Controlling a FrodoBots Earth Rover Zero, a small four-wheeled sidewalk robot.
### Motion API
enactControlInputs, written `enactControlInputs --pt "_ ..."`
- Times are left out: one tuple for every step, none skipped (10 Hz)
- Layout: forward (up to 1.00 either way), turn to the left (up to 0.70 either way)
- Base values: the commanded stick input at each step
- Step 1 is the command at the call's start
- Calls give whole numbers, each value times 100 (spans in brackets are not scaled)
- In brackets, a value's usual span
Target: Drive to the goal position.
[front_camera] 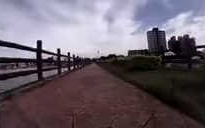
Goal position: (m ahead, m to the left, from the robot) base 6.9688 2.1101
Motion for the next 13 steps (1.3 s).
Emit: enactControlInputs --pt "70 11" --pt "70 11" --pt "70 11" --pt "70 11" --pt "70 11" --pt "70 11" --pt "70 11" --pt "70 11" --pt "70 11" --pt "70 11" --pt "70 11" --pt "70 11" --pt "70 11"
